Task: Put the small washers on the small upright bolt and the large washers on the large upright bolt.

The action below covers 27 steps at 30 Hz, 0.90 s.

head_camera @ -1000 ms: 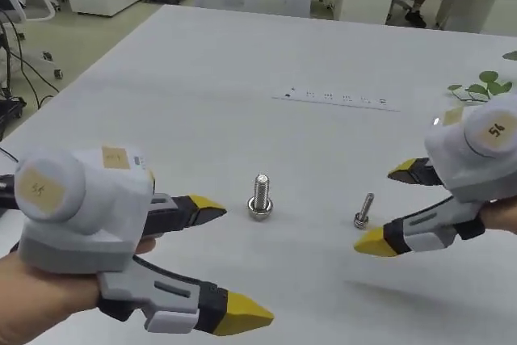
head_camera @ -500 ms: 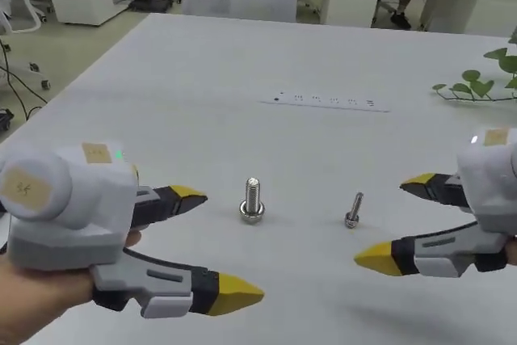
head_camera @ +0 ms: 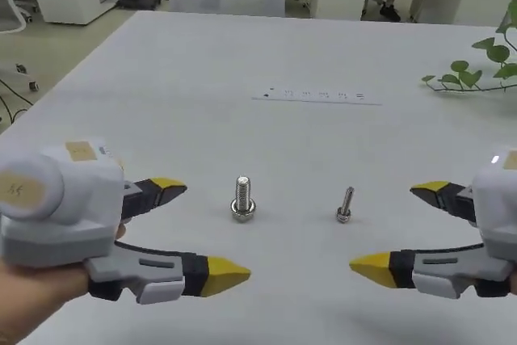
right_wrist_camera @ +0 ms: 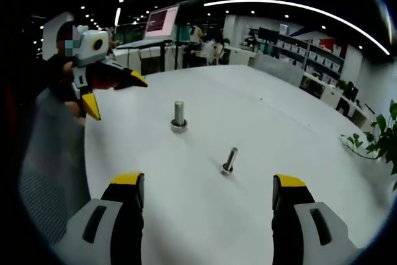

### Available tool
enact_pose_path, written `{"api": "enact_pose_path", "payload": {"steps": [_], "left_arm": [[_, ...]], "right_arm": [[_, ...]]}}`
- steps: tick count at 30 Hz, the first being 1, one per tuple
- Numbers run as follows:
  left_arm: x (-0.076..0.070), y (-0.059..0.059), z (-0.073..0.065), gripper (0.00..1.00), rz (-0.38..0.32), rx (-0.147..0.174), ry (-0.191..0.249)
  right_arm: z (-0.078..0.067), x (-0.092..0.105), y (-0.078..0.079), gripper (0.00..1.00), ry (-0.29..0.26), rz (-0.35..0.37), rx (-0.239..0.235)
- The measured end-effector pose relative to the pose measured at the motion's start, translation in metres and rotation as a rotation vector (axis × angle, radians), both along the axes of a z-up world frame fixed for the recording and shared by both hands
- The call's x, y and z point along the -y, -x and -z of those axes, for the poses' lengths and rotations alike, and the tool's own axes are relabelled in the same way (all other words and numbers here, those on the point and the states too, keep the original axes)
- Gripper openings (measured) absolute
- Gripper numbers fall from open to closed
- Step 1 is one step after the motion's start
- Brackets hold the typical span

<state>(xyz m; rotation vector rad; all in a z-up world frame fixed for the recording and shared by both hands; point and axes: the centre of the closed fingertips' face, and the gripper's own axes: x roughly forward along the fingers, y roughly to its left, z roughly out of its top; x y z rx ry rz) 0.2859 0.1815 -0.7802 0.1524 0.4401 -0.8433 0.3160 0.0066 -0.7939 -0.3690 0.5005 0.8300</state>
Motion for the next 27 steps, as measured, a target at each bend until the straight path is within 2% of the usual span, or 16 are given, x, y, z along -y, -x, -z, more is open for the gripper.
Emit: {"api": "enact_pose_path", "payload": {"steps": [4, 14, 20, 27], "left_arm": [[0.001, -0.003, 0.002, 0.84, -0.001, 0.000, -0.009], [0.006, -0.012, 0.006, 0.85, 0.003, -0.008, -0.021], [0.005, -0.010, 0.012, 0.85, 0.005, -0.024, -0.028], [0.004, -0.011, 0.013, 0.85, 0.000, -0.028, -0.024]], "right_arm": [[-0.003, 0.002, -0.003, 0.86, -0.026, 0.026, 0.009], [0.000, 0.005, -0.003, 0.87, -0.049, 0.059, 0.016], [0.010, -0.002, 0.002, 0.88, -0.027, 0.038, -0.002], [0.012, -0.002, 0.002, 0.88, -0.024, 0.036, -0.010]]}}
